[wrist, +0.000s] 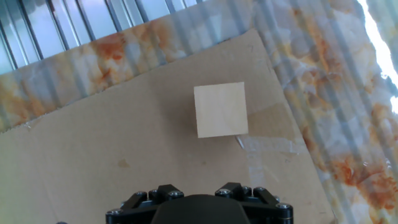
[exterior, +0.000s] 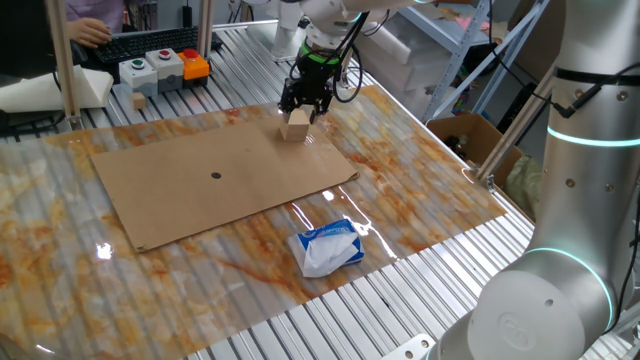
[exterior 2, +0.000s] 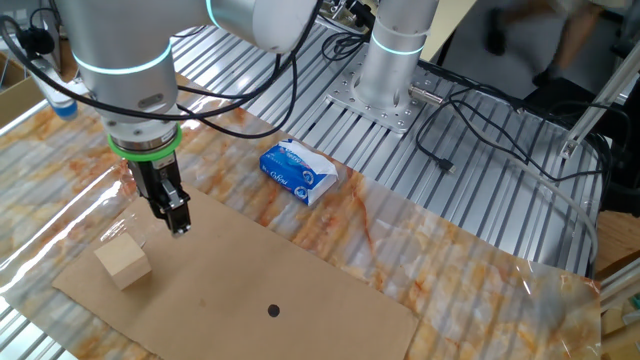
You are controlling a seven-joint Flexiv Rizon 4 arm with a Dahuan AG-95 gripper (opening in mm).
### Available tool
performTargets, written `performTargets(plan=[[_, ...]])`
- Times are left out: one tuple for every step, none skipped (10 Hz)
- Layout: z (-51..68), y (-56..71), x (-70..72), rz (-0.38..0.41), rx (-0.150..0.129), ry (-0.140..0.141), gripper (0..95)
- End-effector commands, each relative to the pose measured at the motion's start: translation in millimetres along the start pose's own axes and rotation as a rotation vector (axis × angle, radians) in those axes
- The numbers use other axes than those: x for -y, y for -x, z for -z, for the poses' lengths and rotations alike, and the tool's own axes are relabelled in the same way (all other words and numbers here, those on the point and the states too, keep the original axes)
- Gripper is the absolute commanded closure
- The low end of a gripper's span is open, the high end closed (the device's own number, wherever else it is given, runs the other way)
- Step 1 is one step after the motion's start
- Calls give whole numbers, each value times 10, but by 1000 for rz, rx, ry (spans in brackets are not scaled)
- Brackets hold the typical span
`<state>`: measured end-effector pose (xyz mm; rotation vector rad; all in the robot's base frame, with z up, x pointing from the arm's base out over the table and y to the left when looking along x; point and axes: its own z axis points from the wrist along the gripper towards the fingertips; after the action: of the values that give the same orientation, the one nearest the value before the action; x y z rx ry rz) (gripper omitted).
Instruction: Hold a small block with the gripper and sweep it from left to right on the table
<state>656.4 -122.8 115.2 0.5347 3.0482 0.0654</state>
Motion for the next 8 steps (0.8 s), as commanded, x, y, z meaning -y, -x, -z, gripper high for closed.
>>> performTargets(plan=[[3, -6, 0, -9, 0, 0, 380], [3, -6, 0, -15, 3, -2, 380], [3, -6, 0, -21, 2, -3, 190], [3, -6, 0, -23, -3, -4, 190], [3, -6, 0, -29, -7, -5, 190], [3, -6, 0, -38, -9, -5, 190], [3, -6, 0, -47, -18, -2, 190], [3, -6, 0, -56, -20, 2, 190]])
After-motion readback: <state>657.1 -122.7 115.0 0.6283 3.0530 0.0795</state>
